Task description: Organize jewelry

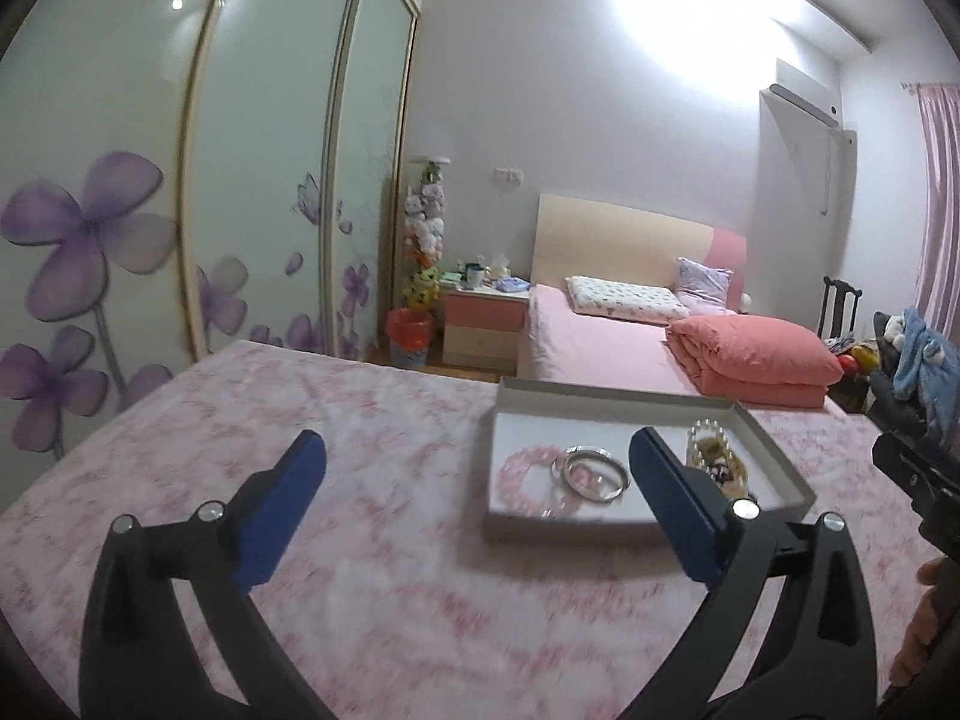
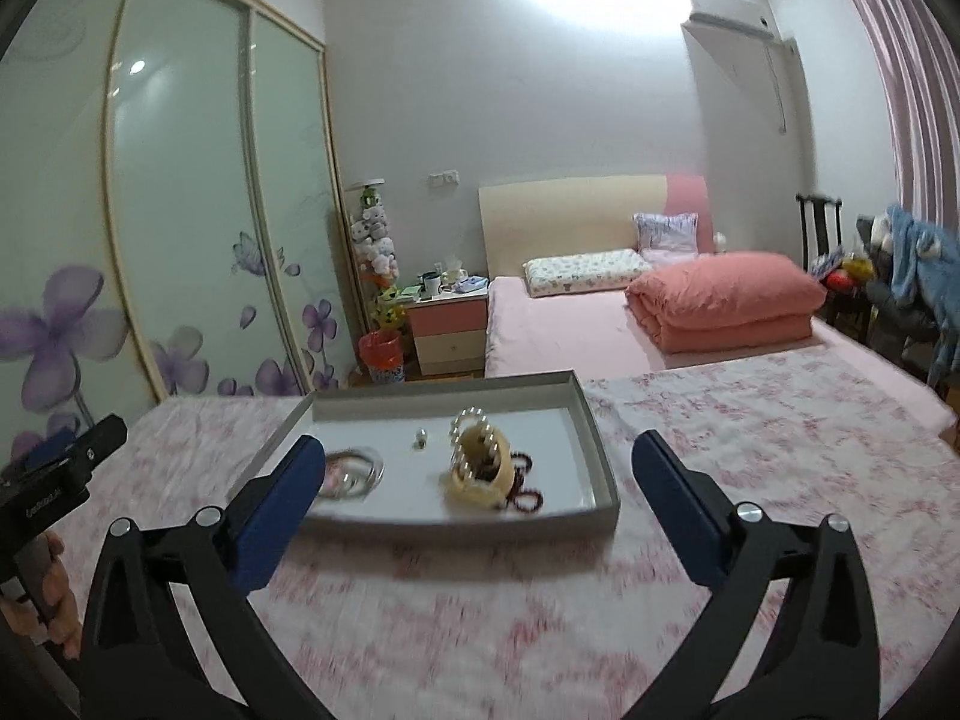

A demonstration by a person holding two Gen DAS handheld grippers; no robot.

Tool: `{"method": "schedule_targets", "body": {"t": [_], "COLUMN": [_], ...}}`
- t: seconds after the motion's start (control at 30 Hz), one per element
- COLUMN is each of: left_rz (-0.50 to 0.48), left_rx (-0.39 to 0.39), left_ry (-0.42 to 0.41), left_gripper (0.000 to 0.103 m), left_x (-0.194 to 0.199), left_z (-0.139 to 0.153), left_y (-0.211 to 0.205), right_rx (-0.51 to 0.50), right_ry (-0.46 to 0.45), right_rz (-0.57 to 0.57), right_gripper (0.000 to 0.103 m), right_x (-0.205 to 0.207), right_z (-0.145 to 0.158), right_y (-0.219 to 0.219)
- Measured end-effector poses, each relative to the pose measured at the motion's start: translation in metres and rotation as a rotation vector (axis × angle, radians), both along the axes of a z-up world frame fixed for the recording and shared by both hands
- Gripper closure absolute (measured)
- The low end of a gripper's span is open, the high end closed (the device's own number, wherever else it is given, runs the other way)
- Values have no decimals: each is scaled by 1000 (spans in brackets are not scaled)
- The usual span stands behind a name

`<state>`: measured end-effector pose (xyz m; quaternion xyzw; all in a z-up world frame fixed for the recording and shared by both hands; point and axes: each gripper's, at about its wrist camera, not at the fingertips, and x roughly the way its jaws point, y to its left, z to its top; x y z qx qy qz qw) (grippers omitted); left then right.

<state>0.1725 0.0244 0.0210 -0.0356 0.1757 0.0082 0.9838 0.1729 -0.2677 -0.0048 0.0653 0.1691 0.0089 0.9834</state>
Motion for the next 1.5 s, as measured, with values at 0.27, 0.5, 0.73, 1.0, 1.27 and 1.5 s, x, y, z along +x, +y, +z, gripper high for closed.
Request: {"method": "schedule_targets", "body": {"t": [0.27, 0.5, 0.73, 1.0, 1.27, 1.5], "left_rz": [-35, -78, -38, -52, -69, -77], "left_rx": [68, 59, 66, 81, 83, 81], "left_ry": [-55, -62, -55, -51, -33, -37], "left_gripper": [4, 4, 4, 4, 4, 4], "left_x": [-36, -46, -58, -60, -55, -57], "left_z": [-8, -9, -12, -12, -16, -16], "left_y": [-16, -19, -17, -24, -28, -28], "right_rx": [-185, -127, -81, -62, -69, -69], "right_ry": [-67, -55, -16, -6, -14, -13], "right_rz": [-26, -50, -79, -81, -74, -73], "right_gripper": [2, 2, 2, 2, 2, 2], "right_x": [-39, -49, -47, -49, -53, -52], "right_z": [-7, -13, -22, -25, -24, -24], "right_y": [39, 32, 17, 12, 12, 14]}}
